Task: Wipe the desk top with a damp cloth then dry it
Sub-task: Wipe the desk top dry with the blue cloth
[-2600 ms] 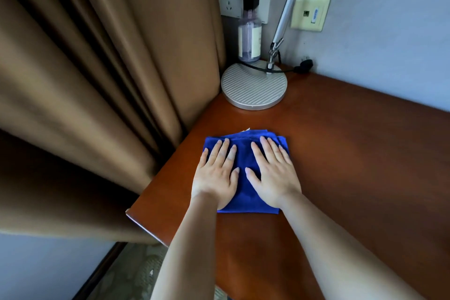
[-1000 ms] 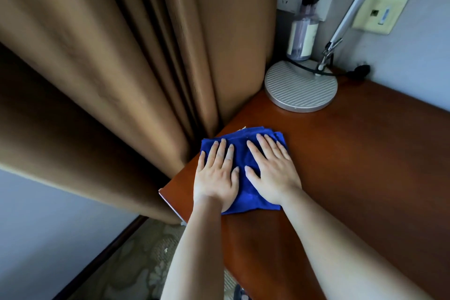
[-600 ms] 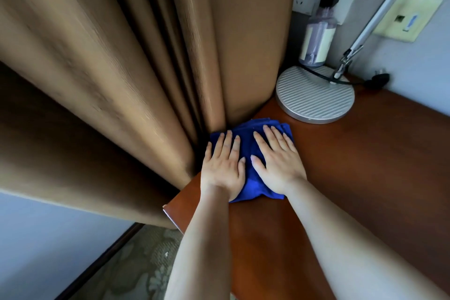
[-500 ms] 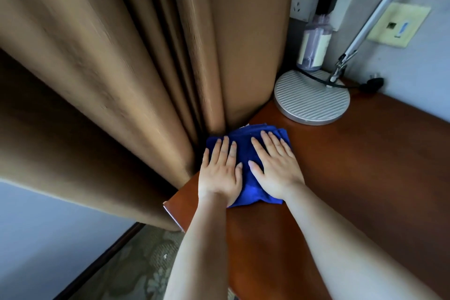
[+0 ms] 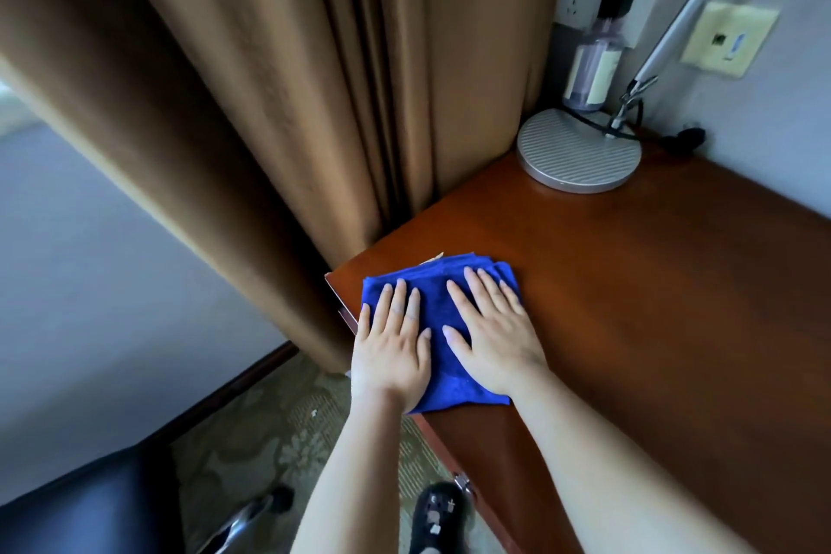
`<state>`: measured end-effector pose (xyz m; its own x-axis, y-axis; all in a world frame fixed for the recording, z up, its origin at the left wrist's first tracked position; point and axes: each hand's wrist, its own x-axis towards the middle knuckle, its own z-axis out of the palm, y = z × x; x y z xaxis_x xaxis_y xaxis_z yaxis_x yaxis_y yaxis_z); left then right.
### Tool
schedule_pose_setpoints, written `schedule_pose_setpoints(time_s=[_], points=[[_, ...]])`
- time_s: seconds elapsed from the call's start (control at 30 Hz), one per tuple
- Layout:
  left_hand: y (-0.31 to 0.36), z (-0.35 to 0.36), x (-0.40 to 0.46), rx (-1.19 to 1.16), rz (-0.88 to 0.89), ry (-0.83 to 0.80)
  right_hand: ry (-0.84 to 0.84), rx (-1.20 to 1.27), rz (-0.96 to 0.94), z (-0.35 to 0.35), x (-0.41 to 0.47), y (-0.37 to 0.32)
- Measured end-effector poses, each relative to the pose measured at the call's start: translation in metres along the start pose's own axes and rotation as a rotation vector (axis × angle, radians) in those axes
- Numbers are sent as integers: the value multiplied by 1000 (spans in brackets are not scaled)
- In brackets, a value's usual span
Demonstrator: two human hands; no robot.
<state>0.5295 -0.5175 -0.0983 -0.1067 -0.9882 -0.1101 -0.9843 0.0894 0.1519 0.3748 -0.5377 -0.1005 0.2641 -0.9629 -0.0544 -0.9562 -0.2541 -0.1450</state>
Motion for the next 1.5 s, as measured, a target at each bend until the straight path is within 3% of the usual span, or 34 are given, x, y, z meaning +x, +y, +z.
schedule_pose_setpoints(time_s=[0.47,0.8,1.5], points=[[-30,-4,55,-91,-185,96,-10,4,-189,-4,95,-7],[-50,-11,88,-52,-193,87,-18,-17,-222,-7,138,-14],[12,11,-16,-115,-226,72,-46,33,-208,-2,14,9]])
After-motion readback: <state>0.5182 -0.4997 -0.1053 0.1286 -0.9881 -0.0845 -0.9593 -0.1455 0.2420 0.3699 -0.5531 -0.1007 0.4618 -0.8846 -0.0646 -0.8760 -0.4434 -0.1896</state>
